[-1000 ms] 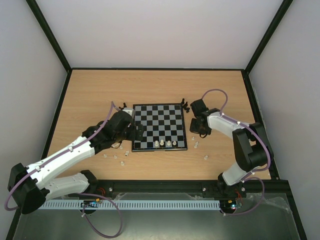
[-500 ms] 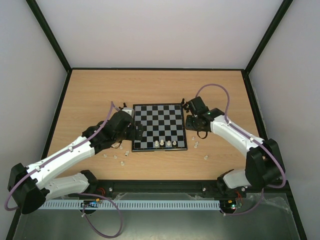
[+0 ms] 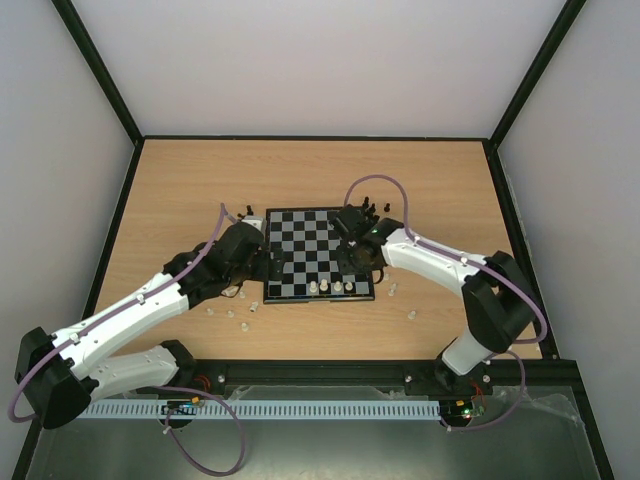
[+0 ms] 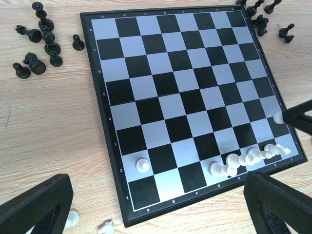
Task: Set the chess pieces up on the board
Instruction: Place the chess piece on the chessboard.
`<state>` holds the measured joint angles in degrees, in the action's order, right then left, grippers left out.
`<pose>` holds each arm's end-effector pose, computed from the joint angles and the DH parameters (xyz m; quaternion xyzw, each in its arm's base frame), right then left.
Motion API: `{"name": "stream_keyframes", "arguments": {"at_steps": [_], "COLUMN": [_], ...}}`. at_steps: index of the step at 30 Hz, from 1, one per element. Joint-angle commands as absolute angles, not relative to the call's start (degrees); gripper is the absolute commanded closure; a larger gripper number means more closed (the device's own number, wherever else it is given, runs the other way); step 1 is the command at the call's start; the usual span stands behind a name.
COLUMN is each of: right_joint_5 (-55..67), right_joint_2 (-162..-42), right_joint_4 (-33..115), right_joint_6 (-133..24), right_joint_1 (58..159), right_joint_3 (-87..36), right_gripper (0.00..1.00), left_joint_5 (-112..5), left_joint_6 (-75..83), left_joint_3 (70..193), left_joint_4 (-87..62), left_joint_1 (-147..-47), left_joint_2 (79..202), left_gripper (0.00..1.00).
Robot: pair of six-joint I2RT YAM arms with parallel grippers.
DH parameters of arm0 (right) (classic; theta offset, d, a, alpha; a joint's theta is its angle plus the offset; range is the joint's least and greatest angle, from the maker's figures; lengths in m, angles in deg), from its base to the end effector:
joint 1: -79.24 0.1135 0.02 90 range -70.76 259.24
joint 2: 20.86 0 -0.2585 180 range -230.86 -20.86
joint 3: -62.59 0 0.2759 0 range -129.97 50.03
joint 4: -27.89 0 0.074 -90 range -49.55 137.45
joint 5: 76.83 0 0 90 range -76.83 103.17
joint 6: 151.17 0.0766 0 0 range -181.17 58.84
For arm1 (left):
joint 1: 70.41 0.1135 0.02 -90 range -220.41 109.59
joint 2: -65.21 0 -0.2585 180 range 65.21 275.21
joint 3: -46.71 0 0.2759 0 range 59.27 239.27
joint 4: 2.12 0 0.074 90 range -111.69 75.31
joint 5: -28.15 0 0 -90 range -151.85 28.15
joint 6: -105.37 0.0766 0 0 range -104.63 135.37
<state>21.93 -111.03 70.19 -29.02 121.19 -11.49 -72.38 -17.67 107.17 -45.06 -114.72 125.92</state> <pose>0.2788 0.2349 0.1680 -0.0612 0.9577 0.1050 0.2610 0.2089 -0.1844 0.2356 0.0535 0.9130 -0.1814 0.3614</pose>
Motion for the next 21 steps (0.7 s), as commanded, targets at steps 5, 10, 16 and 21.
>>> {"name": "stream_keyframes", "arguments": {"at_steps": [5,10,16,21], "right_joint_5": [21.16,20.85,20.55,20.47], "right_joint_2": [-115.18,-116.00,-116.95,-117.27], "right_joint_4": [73.26,72.94,73.20,73.21], "right_joint_6": [-28.73,-28.90,-29.07,-29.09], "right_joint_1": [123.02,123.18,123.16,123.14], "right_joint_3": [-12.85,-12.71,-12.82,-12.51], "right_gripper": [0.98,0.98,0.98,0.98], "left_joint_5": [-72.93,-72.93,-72.93,-72.93], "left_joint_6": [-17.84,-17.73,-17.68,-17.81], "left_joint_3": [106.91,106.82,106.82,106.73], "left_joint_4": [-45.67,-45.52,-45.52,-45.44], "left_joint_1": [-114.44,-114.39,-114.44,-114.43], "left_joint_2": [125.48,125.59,125.67,125.68], "left_gripper": [0.01,0.01,0.01,0.01]}}
